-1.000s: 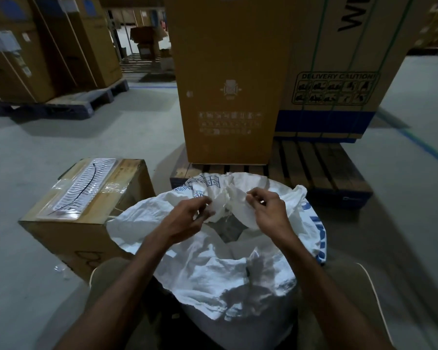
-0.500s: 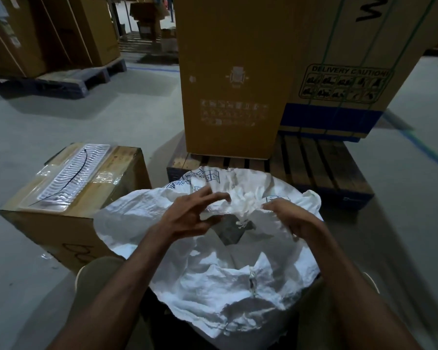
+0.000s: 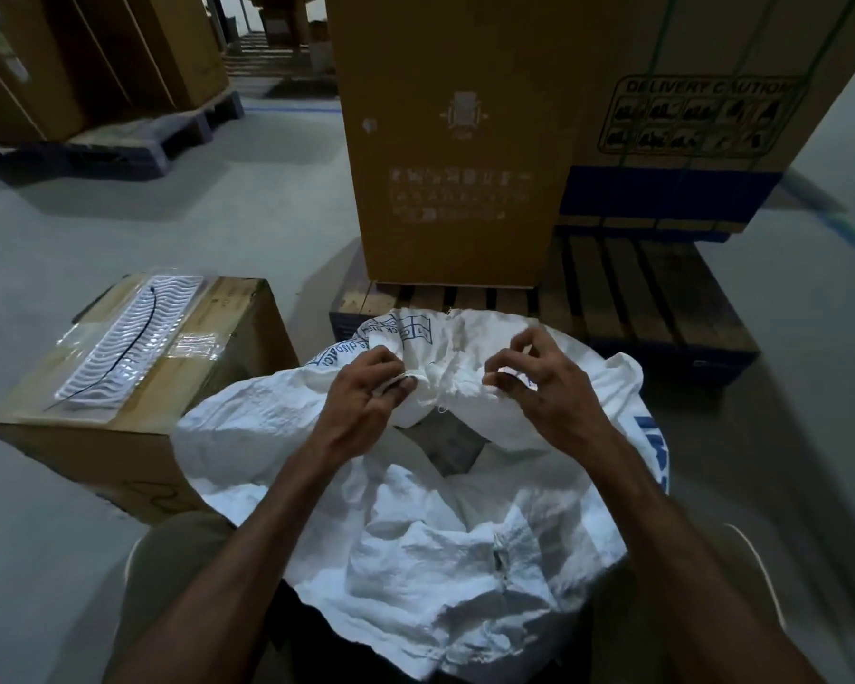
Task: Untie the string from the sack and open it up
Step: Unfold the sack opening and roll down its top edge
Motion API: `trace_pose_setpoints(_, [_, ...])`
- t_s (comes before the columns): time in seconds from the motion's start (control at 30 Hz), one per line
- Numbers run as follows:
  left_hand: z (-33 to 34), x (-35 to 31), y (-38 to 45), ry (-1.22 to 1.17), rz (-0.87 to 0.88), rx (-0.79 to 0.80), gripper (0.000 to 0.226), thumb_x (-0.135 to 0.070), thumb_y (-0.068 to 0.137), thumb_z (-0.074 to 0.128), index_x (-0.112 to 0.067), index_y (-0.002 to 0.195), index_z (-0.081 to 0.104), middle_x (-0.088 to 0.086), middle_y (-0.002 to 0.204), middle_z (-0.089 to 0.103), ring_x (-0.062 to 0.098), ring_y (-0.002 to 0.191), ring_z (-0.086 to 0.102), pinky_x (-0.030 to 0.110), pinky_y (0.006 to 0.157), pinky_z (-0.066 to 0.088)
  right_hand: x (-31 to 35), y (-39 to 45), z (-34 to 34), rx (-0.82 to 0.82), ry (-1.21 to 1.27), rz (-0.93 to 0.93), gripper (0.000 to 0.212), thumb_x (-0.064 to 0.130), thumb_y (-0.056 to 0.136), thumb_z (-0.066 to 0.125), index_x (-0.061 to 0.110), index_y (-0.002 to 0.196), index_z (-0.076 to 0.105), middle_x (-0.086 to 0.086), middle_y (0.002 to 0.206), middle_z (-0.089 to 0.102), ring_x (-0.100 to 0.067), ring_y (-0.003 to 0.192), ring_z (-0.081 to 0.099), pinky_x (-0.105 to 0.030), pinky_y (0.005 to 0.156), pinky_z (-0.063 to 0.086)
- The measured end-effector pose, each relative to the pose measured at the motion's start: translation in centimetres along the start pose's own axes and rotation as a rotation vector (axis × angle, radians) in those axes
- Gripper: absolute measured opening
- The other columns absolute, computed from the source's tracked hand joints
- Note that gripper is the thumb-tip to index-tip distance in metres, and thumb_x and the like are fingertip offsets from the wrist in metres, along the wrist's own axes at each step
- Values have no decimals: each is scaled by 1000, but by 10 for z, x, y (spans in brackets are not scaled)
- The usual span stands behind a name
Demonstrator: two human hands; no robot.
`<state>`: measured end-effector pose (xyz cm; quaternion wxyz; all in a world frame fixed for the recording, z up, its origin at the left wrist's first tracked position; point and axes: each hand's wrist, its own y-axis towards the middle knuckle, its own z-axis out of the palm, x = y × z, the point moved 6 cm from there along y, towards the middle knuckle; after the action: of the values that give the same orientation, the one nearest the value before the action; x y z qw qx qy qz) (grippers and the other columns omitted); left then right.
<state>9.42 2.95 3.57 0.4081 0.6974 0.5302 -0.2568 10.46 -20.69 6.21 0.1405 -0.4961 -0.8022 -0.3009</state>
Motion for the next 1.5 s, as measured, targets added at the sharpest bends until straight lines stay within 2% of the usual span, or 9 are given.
trace_pose_setpoints(0.17, [0, 6, -2, -74, -128, -26, 32, -34, 92, 60, -7, 81, 71, 7, 87, 60, 23, 83, 57, 46, 74, 49, 13, -7, 5, 85, -149, -59, 67, 86, 79, 50, 30, 114, 63, 6, 120, 56, -11, 100, 59, -36, 86, 49])
trace_pose_setpoints(0.3, [-6, 5, 0, -24, -176, -101, 29, -33, 92, 59, -9, 82, 71, 5, 88, 62, 25, 85, 57, 53, 77, 51, 30, -11, 2, -115, -432, -164, 31, 46, 88, 74, 24, 109, 72, -1, 111, 67, -24, 98, 63, -43, 85, 47])
trace_pose_setpoints(0.43, [-7, -30, -10, 679, 201, -204, 46, -28, 87, 62, -8, 129, 62, 15, 132, 55, 34, 121, 50, 46, 100, 41, 32, -16, 8, -215, -396, -47, 17, 10, 84, 82, 17, 99, 79, -3, 93, 76, -26, 83, 68, -42, 78, 51])
trace_pose_setpoints(0.6, [35, -63, -15, 729, 495, -38, 57, -33, 95, 60, -12, 148, 49, 13, 151, 47, 31, 144, 39, 51, 121, 30, 35, -13, 18, -137, -174, 54, 23, 1, 93, 66, 14, 110, 74, -6, 95, 72, -26, 82, 65, -42, 67, 57])
trace_pose_setpoints(0.8, [38, -40, 11, 699, 458, 45, 28, -16, 96, 58, -17, 124, 59, 8, 146, 51, 30, 147, 33, 53, 121, 28, 33, -12, 15, -82, 0, 82, 14, 15, 102, 55, 17, 98, 68, 7, 83, 60, -16, 74, 56, -31, 59, 42])
trace_pose_setpoints(0.9, [42, -39, 13, 446, 305, 146, 19, -14, 93, 45, -14, 106, 59, 5, 112, 59, 21, 109, 49, 44, 95, 47, 32, -11, 17, -63, -72, 60, 12, 22, 102, 54, 18, 97, 63, 8, 84, 57, -17, 72, 56, -29, 60, 39])
trace_pose_setpoints(1.1, [28, -8, 32, 193, -40, 148, 25, -29, 94, 40, -18, 75, 51, -1, 71, 55, 16, 67, 48, 30, 64, 33, 29, -14, 17, -51, -266, 23, 40, 46, 100, 46, 19, 127, 58, 0, 120, 68, -19, 95, 66, -39, 87, 44])
trace_pose_setpoints(1.33, [13, 20, 48, 16, -308, 40, 55, -53, 92, 42, -7, 73, 66, 5, 72, 64, 22, 68, 58, 41, 73, 50, -3, -14, 9, -97, -181, 321, 23, 44, 99, 60, 23, 89, 61, 6, 86, 68, -14, 75, 58, -32, 70, 42])
trace_pose_setpoints(1.5, [30, 6, 37, 82, -157, 325, 54, -64, 94, 49, -27, 128, 68, 4, 138, 63, 16, 115, 58, 41, 101, 49, -29, -17, -1, -47, 367, 498, 31, 30, 103, 58, 9, 83, 70, -10, 79, 68, -24, 75, 61, -32, 70, 43])
